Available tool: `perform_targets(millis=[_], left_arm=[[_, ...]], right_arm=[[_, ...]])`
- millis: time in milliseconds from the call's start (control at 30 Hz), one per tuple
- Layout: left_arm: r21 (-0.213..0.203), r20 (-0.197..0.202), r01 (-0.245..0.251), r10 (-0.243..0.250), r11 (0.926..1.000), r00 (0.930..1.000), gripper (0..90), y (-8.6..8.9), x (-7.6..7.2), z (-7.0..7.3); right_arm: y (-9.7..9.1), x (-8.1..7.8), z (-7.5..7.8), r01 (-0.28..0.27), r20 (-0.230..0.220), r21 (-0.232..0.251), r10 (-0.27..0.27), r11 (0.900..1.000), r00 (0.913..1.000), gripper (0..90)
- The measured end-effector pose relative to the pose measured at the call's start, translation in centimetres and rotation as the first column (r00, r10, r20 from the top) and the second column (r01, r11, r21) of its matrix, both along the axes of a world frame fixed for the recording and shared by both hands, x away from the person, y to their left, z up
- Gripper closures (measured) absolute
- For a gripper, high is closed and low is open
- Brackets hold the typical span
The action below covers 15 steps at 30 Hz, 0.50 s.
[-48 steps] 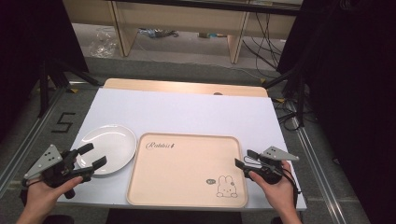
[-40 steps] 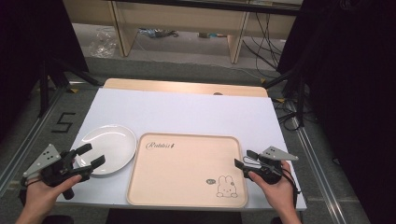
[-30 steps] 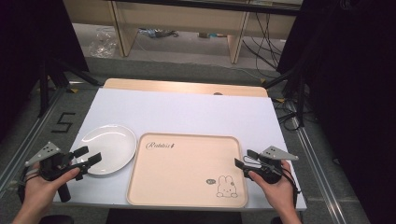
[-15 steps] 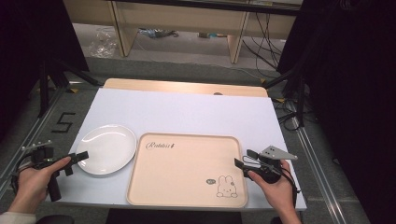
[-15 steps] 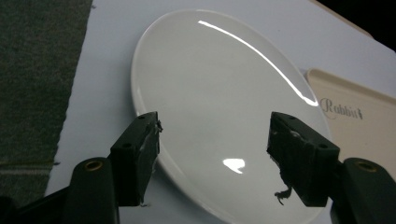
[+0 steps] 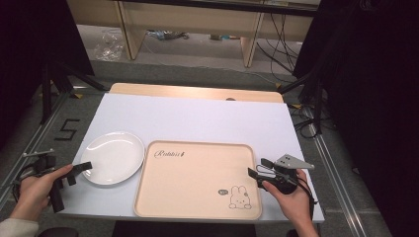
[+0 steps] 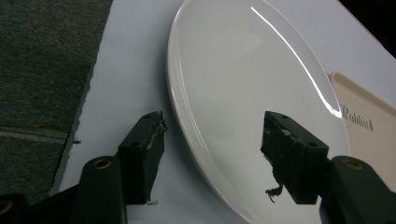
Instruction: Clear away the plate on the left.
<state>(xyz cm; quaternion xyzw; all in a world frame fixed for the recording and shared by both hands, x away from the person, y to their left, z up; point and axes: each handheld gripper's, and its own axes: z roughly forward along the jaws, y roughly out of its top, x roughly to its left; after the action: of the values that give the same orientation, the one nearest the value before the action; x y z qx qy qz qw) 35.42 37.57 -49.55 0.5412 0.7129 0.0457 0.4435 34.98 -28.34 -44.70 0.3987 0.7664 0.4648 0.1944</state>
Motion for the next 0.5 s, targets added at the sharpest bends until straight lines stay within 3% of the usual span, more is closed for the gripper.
perform_targets(millis=[133, 200, 233, 300, 400, 500], left_arm=[[-0.029, -0.007, -0.006, 0.006, 0.9996, 1.0000, 42.6, 0.2, 0.1, -0.2], [-0.072, -0.011, -0.012, 0.012, 0.9973, 0.9999, 45.2, 0.5, 0.3, -0.4], [-0.072, -0.011, -0.012, 0.012, 0.9973, 0.9999, 47.5, 0.5, 0.3, -0.4], [-0.159, -0.026, -0.047, 0.043, 0.9861, 0.9987, 51.7, 0.8, 0.5, -0.9], [-0.187, -0.033, -0.053, 0.048, 0.9809, 0.9983, 55.4, 1.2, 0.6, -1.1], [-0.245, -0.052, -0.066, 0.055, 0.9673, 0.9971, 61.6, 1.7, 0.6, -1.6]], right_arm=[[0.0, 0.0, 0.0, 0.000, 0.000, -0.002, 0.000, 1.0000, 1.0000, 34.1], [0.2, -0.1, 0.0, 0.001, -0.024, 0.014, -0.001, 0.9999, 0.9997, 34.1], [0.2, -0.1, 0.0, 0.001, -0.024, 0.014, -0.001, 0.9999, 0.9997, 34.1], [0.1, -0.1, 0.0, 0.007, -0.026, 0.008, -0.007, 0.9999, 0.9996, 34.1], [0.2, 0.0, -0.1, -0.001, -0.010, 0.021, 0.002, 0.9998, 0.9999, 34.1], [0.3, -0.2, 0.1, 0.008, -0.051, 0.015, -0.008, 0.9998, 0.9986, 34.1]])
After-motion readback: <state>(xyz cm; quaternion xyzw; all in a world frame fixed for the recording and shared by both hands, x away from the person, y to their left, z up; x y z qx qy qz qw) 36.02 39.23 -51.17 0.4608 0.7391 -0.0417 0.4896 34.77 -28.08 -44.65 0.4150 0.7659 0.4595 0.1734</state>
